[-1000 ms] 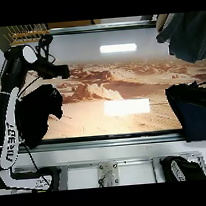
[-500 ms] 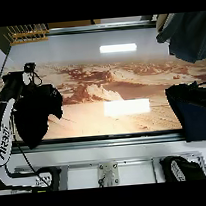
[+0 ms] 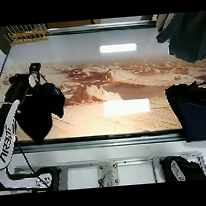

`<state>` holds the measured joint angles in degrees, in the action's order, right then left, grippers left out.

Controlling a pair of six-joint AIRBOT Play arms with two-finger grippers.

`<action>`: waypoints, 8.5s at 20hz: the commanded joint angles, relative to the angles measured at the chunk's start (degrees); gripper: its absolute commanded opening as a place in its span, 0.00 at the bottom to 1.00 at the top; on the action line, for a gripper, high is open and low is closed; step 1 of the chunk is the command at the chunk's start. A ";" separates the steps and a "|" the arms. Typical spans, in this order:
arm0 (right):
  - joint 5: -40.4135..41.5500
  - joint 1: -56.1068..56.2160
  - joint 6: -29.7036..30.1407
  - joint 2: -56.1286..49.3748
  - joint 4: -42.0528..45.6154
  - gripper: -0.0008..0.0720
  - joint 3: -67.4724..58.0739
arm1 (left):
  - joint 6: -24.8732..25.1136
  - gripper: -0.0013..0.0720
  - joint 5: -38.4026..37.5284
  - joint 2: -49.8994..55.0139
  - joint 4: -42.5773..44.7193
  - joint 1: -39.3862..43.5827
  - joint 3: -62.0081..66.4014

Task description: Fold the clothes and pants, and hang the long-sleeved shirts on hangers.

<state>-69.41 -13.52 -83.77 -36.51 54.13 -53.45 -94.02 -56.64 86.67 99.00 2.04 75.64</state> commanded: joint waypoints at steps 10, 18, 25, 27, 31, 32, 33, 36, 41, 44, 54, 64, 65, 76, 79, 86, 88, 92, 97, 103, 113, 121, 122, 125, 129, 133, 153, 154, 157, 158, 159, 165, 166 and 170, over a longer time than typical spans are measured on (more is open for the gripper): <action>7.26 -0.74 1.53 0.13 -6.78 0.03 -0.52 | 1.62 0.03 -2.99 -19.02 -0.04 34.77 29.68; 8.33 -2.62 1.53 0.11 -6.16 0.03 -0.50 | -5.66 0.68 -5.42 -17.20 -5.73 44.52 2.40; 7.58 -2.58 1.53 0.11 -6.16 0.03 -0.50 | -5.40 1.00 -4.83 -12.44 -11.52 37.11 -0.79; 6.99 -2.56 1.53 0.11 -6.19 0.03 -0.50 | -5.44 1.00 -3.15 -12.41 -11.91 29.18 0.42; 6.80 -2.51 1.53 0.02 -6.19 0.03 -0.50 | -4.55 1.00 -3.04 -7.48 -17.53 14.36 0.31; 6.80 -2.51 1.51 0.02 -6.19 0.03 -0.48 | -2.34 1.00 -3.69 -4.98 -21.92 11.52 0.31; 6.80 -2.51 1.51 0.02 -6.19 0.03 -0.48 | 0.37 1.00 -4.48 -1.97 -27.71 8.92 0.31; 6.82 -2.51 1.51 -0.13 -6.16 0.03 -0.39 | 9.18 1.00 -8.02 6.84 -43.30 5.75 0.31; 6.80 -2.54 1.49 -2.82 -6.14 0.03 -0.39 | 12.85 1.00 -9.14 15.82 -48.13 9.29 0.33; 6.58 -2.58 0.87 -7.10 -2.43 0.04 -0.39 | 12.83 0.33 -7.34 16.50 -48.04 10.23 0.33; 9.33 -5.90 6.82 -43.43 3.43 0.84 -0.39 | 13.70 0.03 -8.07 11.89 -47.56 4.98 4.35; 13.11 2.12 16.61 -55.52 -10.86 0.70 -0.72 | 13.66 0.03 -8.39 11.91 -47.63 5.22 4.35; 12.90 2.51 16.90 -55.43 -10.91 0.31 -1.49 | 13.66 0.03 -8.48 11.76 -47.65 5.22 4.35; -2.67 1.29 15.82 -28.41 -9.40 0.03 -36.26 | 13.27 0.03 -18.03 -19.82 -47.47 3.63 21.53; -0.94 1.22 14.71 -19.50 -9.35 0.03 -38.49 | 13.27 0.02 -18.93 -28.24 -47.43 5.97 22.91; -1.20 1.22 9.20 -9.05 -7.89 0.03 -38.49 | 5.14 0.03 -20.35 -40.00 -26.84 16.57 20.76; -1.73 1.22 6.64 -9.42 -7.63 0.03 -38.47 | 1.14 0.03 -20.33 -42.12 -20.98 20.50 14.08; -5.97 1.40 3.96 -16.37 -7.63 0.03 -38.10 | -2.25 0.03 -18.45 -40.28 -19.08 26.77 -2.78; -8.22 5.35 4.42 -31.74 1.81 0.03 -37.40 | -1.79 0.27 -12.41 -24.15 -19.67 30.21 -10.86; -12.72 6.01 4.46 -35.95 6.34 0.03 -37.05 | -1.68 0.78 -6.16 -17.88 -21.55 24.65 -13.64; -12.96 8.81 4.44 -35.69 6.34 0.03 -36.70 | 7.02 0.78 11.34 5.11 -51.10 2.62 -8.68; -12.98 10.88 4.44 -35.69 6.32 0.03 -36.44 | 7.06 0.78 -0.61 26.25 -50.56 8.55 12.87; -12.98 10.86 4.42 -35.69 6.32 0.03 -36.44 | 7.02 0.78 -2.34 28.00 -50.60 9.35 15.28; -12.98 10.88 4.42 -35.67 6.29 0.03 -36.44 | 6.97 0.38 -4.63 30.69 -50.49 11.63 20.81; -12.28 10.14 6.08 -34.75 6.40 0.03 -36.68 | 5.53 0.02 -6.16 27.34 -50.47 10.03 26.05; -9.09 5.86 6.16 -30.86 6.32 0.03 -41.70 | 8.48 0.02 -7.08 12.66 -50.49 4.02 35.85; 0.66 -2.10 3.10 -8.70 9.09 0.02 -47.52 | 4.94 0.02 -8.52 -52.37 -41.16 -4.79 2.82; -1.55 -2.10 3.10 -10.67 6.91 0.02 -47.52 | 2.82 0.02 -8.79 -52.98 -39.85 -4.79 -0.44; -6.45 -0.44 2.89 -19.80 2.01 0.02 -47.50 | -1.29 0.02 -8.57 -51.25 -35.17 -4.79 -9.90; -7.21 1.25 2.05 -23.65 2.40 0.02 -47.47 | -1.29 0.02 -8.20 -48.98 -34.95 -4.79 -11.89; -7.69 2.95 1.86 -27.91 2.38 0.02 -47.47 | -1.05 0.02 -6.73 -45.68 -35.06 -4.76 -13.68; 2.99 9.90 1.99 -53.05 5.77 0.03 -47.50 | 7.45 0.02 9.31 -15.63 -36.46 -4.74 -5.99; 5.40 9.92 1.84 -55.19 5.62 0.03 -47.50 | 9.05 0.03 9.38 -9.90 -37.51 -4.76 -1.42; 10.91 9.49 1.88 -58.01 3.56 0.60 -47.54 | 5.62 0.86 1.42 9.51 -37.53 -5.64 19.06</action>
<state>-63.26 -4.19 -81.73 -91.18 59.11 -100.90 -87.13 -51.64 83.66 61.91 -2.92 83.02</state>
